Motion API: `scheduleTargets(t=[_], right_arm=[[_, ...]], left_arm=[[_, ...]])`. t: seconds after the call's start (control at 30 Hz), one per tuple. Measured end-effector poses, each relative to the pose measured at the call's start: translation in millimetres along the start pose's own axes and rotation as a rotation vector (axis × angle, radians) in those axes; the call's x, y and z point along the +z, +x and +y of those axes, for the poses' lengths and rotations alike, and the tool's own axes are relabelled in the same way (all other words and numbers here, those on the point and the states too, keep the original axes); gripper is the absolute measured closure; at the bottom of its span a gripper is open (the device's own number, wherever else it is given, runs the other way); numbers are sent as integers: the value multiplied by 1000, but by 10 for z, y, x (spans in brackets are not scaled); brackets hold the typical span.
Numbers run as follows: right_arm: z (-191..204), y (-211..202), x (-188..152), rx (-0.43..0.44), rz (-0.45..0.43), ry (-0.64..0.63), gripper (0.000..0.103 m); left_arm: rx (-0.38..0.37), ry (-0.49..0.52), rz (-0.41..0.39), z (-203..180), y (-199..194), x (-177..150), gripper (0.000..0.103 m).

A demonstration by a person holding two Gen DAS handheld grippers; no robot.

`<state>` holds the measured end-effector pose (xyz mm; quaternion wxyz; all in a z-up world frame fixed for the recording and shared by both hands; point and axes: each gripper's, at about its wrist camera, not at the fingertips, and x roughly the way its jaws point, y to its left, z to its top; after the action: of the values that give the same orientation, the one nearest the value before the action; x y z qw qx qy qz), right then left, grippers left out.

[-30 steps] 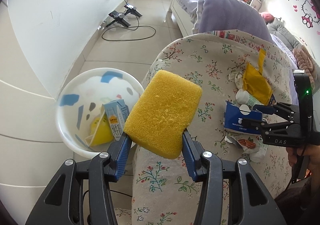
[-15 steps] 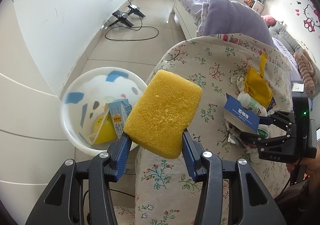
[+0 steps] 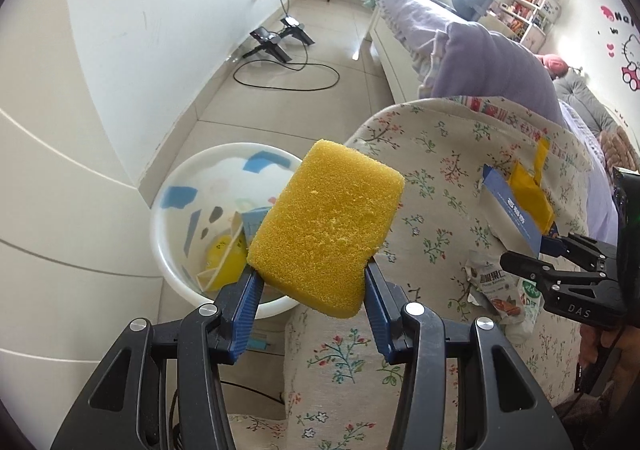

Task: Collect trash
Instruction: 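Release the sponge into the white bin with left while right drops the blue box in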

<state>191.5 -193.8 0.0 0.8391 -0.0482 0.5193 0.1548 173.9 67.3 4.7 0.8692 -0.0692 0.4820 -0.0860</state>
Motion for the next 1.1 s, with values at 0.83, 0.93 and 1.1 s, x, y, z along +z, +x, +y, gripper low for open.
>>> scheduleTargets(t=[0.83,0.93,1.1], right_arm=[[779,352,493,122,0,80,45],[850,422,536,122,9,79,45],[941,535,607,136,16,90,44]], left_arm=[[171,-76,-20,707,158,131,15],[189,-107,-4,823,123,119,13],[213,-121,13,984,38,47,12]])
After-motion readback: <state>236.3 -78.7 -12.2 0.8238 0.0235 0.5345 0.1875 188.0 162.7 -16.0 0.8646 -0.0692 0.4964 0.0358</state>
